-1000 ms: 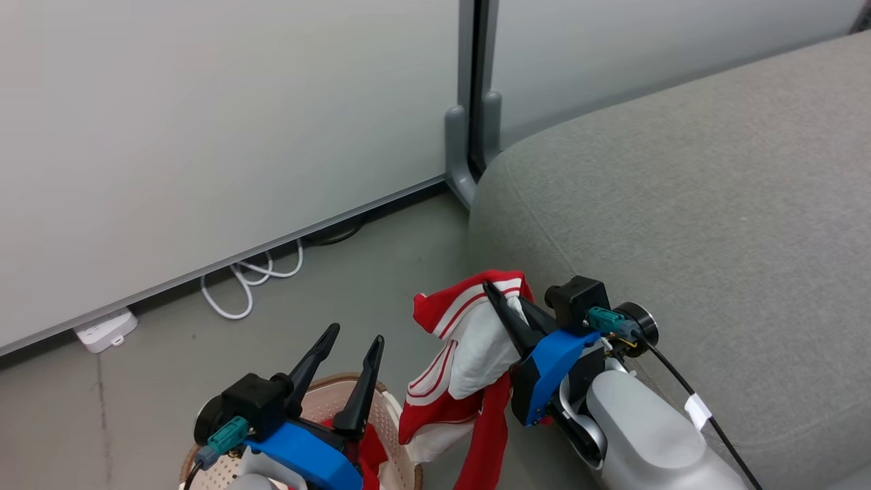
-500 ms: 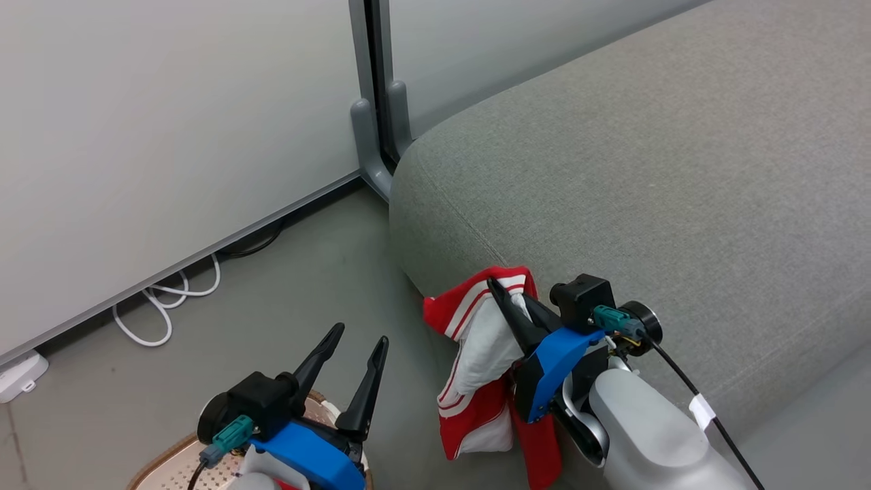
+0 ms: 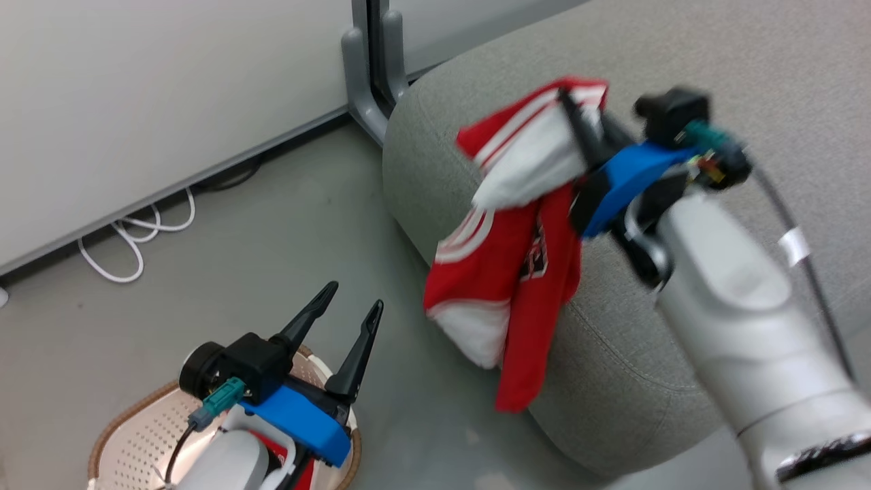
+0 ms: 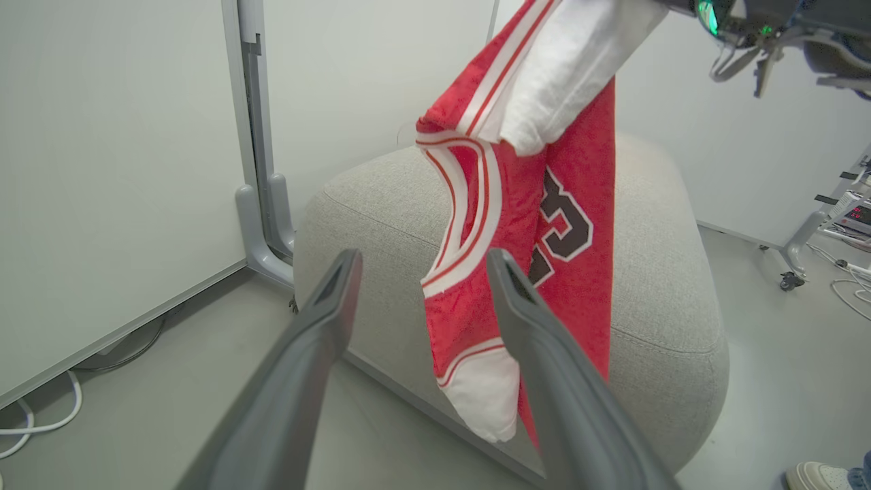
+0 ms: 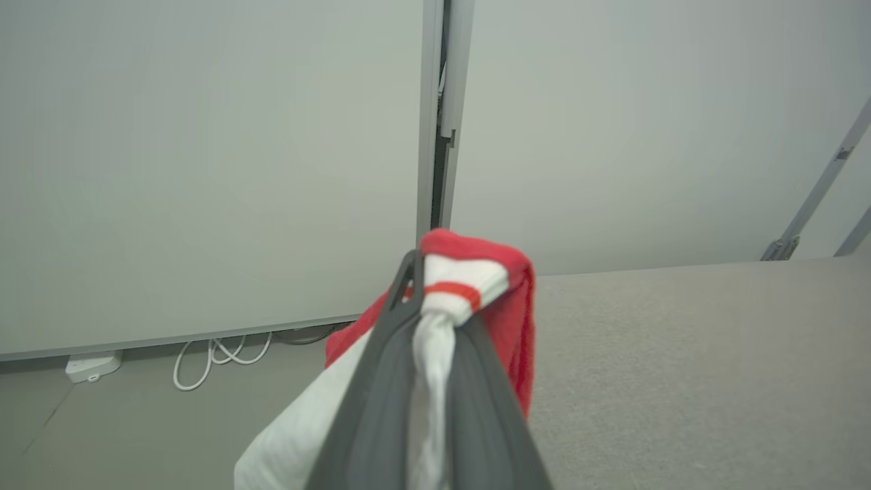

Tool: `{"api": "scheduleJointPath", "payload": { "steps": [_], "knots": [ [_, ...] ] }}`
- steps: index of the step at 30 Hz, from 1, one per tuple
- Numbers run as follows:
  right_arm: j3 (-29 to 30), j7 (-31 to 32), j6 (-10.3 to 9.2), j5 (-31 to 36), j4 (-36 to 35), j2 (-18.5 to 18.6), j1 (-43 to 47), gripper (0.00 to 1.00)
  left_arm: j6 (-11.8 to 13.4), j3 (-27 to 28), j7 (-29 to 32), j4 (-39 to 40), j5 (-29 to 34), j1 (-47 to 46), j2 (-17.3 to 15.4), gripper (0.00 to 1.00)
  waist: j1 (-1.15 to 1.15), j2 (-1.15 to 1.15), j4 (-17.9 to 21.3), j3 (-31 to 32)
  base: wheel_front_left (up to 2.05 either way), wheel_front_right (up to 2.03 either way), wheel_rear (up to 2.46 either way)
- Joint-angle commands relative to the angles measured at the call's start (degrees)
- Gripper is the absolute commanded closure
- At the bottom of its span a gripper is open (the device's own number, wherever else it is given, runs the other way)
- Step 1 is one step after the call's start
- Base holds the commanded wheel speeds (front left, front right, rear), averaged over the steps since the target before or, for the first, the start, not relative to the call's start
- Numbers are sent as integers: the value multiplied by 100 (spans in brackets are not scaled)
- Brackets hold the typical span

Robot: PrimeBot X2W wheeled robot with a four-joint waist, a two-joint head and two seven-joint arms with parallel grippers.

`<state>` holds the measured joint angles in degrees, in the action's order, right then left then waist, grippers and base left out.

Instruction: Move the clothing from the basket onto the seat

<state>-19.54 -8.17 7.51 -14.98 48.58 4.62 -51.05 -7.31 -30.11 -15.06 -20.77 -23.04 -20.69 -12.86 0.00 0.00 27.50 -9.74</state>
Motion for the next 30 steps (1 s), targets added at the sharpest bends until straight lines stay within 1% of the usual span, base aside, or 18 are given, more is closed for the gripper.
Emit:
{"api": "scheduleJointPath", "payload": {
  "steps": [1,4,8,11,14,20,23,25,27,28,29,30],
  "knots": [
    [158,51,-4,33,-12,220,-374,100,-20,-45,17,64,41,-172,-76,0,0,0,-193,-434,0,0,0],
    [501,198,-5,127,-32,716,-1152,100,-20,-119,90,225,92,-454,-223,0,0,0,-375,-912,0,0,0],
    [1054,275,-5,232,-75,1504,-2005,100,-20,-256,214,519,182,-863,-371,0,0,0,-627,-1579,0,0,0],
    [1544,266,-4,326,-45,1897,-2321,100,-20,-347,291,716,247,-1164,-455,0,0,0,-787,-1998,0,0,0],
    [1891,186,-4,417,45,2162,-2303,100,-20,-494,337,853,278,-1438,-493,0,0,0,-966,-2304,0,0,0],
    [2383,103,-5,470,510,2320,-1823,100,-20,-503,286,863,291,-1710,-524,0,0,0,-1133,-2579,0,0,0],
    [2543,27,-5,488,725,2299,-1619,100,-20,-502,222,778,256,-1672,-506,0,0,0,-1172,-2568,0,0,0],
    [2622,4,-5,426,844,2186,-1497,100,-9,-488,178,716,225,-1603,-508,0,0,0,-1160,-2517,0,0,0],
    [2611,-3,-5,460,918,2183,-1409,100,-1,-480,139,648,199,-1534,-488,0,0,0,-1157,-2418,0,0,0],
    [2628,-35,-5,488,938,2207,-1368,95,-1,-481,118,607,182,-1510,-462,0,0,0,-1167,-2346,0,0,0],
    [2633,-55,-5,530,956,2229,-1328,62,0,-476,99,568,154,-1489,-428,0,0,0,-1179,-2272,0,0,0],
    [2653,-59,-5,545,977,2224,-1284,11,2,-464,75,527,132,-1453,-393,0,0,0,-1191,-2185,0,0,0]
  ]
}}
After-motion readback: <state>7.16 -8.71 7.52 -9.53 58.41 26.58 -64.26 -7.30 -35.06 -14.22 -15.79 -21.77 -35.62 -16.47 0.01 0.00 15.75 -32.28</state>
